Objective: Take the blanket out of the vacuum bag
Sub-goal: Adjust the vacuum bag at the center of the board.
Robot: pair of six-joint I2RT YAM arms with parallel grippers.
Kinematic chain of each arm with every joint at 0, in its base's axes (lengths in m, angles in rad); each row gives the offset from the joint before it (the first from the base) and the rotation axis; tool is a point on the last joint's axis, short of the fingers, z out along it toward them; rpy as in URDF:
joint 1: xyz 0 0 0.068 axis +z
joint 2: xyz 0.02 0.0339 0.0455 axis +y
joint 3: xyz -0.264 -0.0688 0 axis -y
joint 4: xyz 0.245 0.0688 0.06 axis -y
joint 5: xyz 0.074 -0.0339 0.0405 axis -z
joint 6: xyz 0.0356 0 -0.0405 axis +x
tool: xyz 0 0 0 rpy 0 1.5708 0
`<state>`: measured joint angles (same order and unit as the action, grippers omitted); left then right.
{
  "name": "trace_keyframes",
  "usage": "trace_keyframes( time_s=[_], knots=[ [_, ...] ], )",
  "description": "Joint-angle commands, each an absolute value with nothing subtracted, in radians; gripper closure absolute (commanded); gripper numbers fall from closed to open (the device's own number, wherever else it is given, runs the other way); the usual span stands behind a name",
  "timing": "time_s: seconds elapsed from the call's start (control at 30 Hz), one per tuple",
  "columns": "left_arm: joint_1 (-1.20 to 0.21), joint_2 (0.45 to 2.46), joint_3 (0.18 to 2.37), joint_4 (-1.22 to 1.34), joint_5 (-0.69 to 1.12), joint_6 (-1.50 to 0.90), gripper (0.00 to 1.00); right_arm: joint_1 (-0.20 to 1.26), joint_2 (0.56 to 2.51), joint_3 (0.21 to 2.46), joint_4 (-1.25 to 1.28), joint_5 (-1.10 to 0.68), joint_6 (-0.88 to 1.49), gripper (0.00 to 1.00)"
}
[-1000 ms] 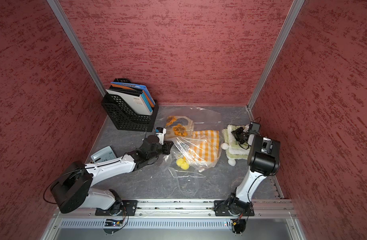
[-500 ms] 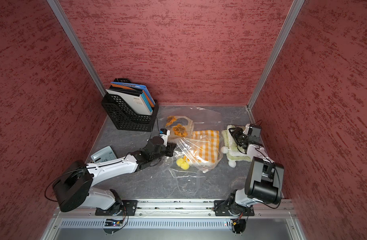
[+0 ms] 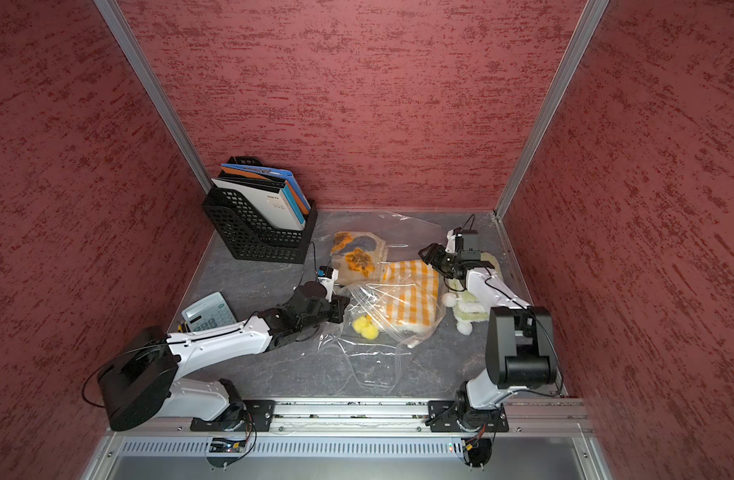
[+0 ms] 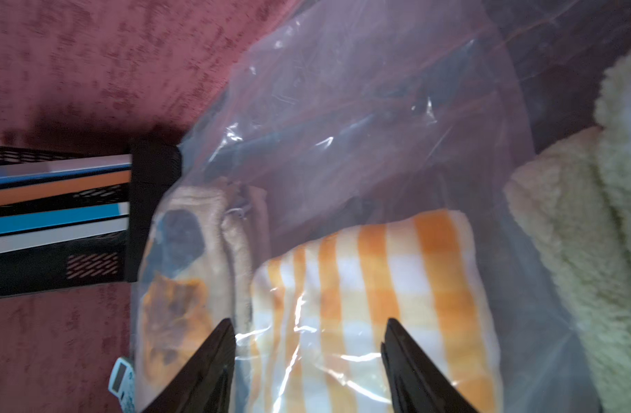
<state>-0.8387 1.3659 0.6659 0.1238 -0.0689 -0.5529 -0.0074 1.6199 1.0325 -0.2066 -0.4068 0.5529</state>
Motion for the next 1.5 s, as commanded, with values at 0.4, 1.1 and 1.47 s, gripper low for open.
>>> trace_keyframes(
  time_s=[0.4,1.1,1.47],
  knots=[
    [-0.827,1.407,0.634,0.114,-0.121,-0.579,1.0,0.147,1.915,1.178,-0.259,-0.314,0.524,0.36],
    [-0.719,1.644,0.953,0.173,0.022,-0.472,1.0,0.178,1.992,1.482,-0.29,-0.216,0.552,0.35],
    [-0.852,1.499,0.916,0.169,-0.002,-0.44,1.0,0.19,1.214,0.921,-0.249,-0.183,0.72,0.36]
  ],
)
